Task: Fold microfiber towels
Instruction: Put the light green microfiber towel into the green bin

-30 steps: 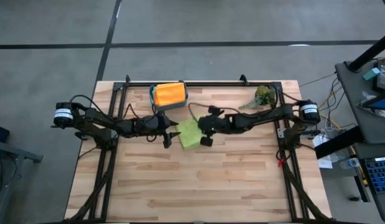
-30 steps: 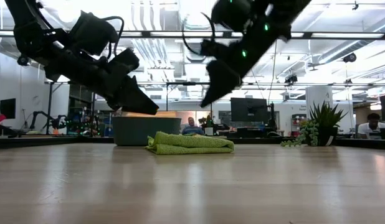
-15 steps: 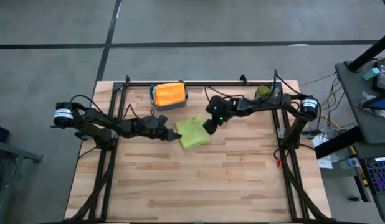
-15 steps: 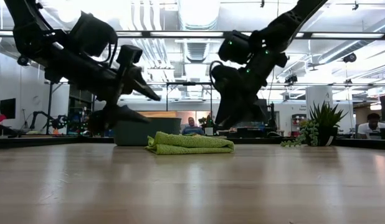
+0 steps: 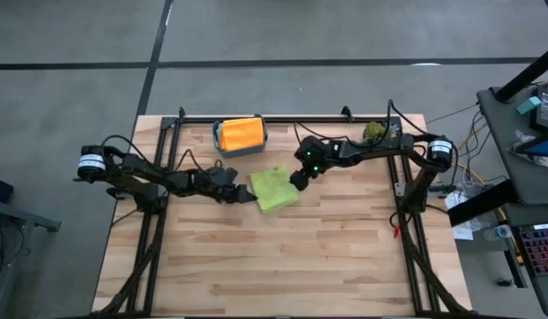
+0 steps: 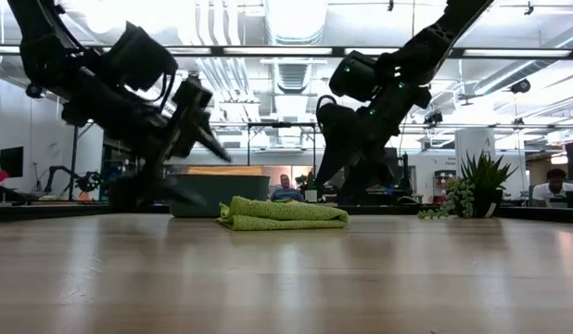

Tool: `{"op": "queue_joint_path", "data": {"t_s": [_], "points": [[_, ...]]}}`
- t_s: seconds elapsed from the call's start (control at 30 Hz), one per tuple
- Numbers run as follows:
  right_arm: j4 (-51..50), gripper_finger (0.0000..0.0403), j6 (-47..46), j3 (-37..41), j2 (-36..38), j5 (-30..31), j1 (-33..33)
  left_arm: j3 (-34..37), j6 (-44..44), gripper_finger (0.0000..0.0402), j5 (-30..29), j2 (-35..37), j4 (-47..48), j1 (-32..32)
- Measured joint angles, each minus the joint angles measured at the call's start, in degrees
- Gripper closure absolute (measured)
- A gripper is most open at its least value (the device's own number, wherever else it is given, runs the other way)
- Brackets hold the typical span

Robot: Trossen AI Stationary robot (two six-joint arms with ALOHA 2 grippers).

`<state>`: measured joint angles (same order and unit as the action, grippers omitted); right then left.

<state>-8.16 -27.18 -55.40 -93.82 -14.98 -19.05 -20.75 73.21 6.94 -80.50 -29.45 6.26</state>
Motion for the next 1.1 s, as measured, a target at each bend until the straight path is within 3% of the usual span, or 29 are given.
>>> {"op": "queue_joint_path", "data": {"t_s": [0.2,0.37,0.73,1.1], "points": [[0.3,0.0096,-0.2,1.2,0.0,0.0,0.0,-0.3,7.1,0.0055,-1.3,-3.7,1.8,0.0],[2.3,0.0099,-1.7,2.6,0.0,0.1,0.0,-2.1,7.6,0.0052,-2.4,-8.0,-3.4,0.1],[13.6,0.0098,-3.8,6.1,-2.9,0.0,0.0,-7.5,8.8,0.0052,-4.1,-14.5,-3.6,0.5],[22.9,0.0106,-4.4,6.0,-8.0,-7.1,0.7,-9.6,9.2,0.0111,-7.1,-17.5,-3.3,0.4]]}}
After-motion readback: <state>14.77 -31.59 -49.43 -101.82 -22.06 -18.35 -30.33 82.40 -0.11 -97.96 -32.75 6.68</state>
